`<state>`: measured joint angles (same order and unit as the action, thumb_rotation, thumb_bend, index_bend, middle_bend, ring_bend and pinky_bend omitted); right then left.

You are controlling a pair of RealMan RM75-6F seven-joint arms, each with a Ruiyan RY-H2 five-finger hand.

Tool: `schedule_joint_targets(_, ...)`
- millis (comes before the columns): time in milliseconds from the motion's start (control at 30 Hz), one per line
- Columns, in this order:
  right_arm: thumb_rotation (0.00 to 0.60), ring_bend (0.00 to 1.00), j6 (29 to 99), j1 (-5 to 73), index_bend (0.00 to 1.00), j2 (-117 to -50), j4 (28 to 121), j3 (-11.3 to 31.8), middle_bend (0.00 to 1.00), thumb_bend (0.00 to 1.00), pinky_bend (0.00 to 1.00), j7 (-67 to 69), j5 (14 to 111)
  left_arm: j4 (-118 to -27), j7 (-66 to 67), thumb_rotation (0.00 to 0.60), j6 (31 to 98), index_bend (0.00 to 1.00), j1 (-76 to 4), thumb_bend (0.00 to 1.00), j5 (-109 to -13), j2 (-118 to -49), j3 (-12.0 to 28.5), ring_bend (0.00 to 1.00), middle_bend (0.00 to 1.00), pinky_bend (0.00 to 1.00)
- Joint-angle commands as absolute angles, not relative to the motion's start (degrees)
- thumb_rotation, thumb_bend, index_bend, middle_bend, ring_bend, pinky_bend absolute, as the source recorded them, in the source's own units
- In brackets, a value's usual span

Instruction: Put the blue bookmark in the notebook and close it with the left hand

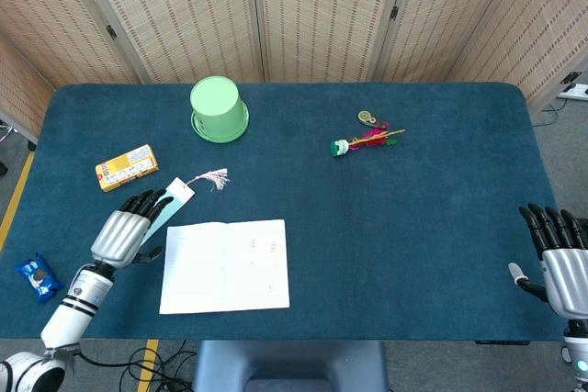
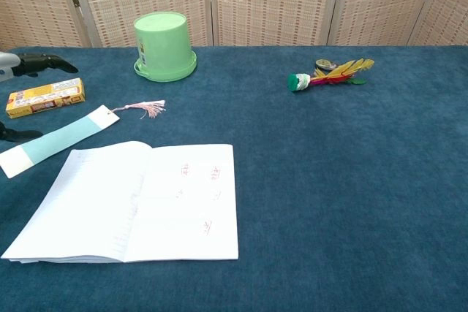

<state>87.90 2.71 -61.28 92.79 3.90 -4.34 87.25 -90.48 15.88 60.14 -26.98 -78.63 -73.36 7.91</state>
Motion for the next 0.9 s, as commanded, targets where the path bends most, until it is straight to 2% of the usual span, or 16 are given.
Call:
schedule_joint_targets(33,0.600,0.06,87.8,2.8,0.04,-61.4,92.7,3.9,0.07,0.20,0.07,-4.4,87.1,-88.2,18.0,0.600,58.2,0.10,-28.3,0.28,-76.3,-75.5,7.6,0.09,0.08,0.18)
schedule_joint_targets(233,0.600,0.06,87.1,3.0,0.04,-61.6,92.4,4.0,0.07,0.20,0.07,-4.4,86.7,-84.1,20.3,0.600,56.5,0.10,-29.4,0.28,-72.8,-78.5,7.1,0.09,0.08,0.18)
schedule_joint_targets(433,0.600,0.06,86.6,3.3,0.04,-61.7,92.2,4.2,0.07,0.20,0.07,-4.4,86.4,-78.7,21.6,0.600,57.7,0.09,-29.5,0.28,-71.0,-82.2,6.9,0.09,0.08,0.18)
schedule_joint_targets(900,0.600,0.06,86.1,3.4,0.04,-61.9,91.9,4.2,0.07,0.20,0.07,-4.4,85.7,-71.3,23.4,0.600,56.1,0.05,-30.6,0.28,-66.6,-86.8,6.8,0.09,0.05,0.18)
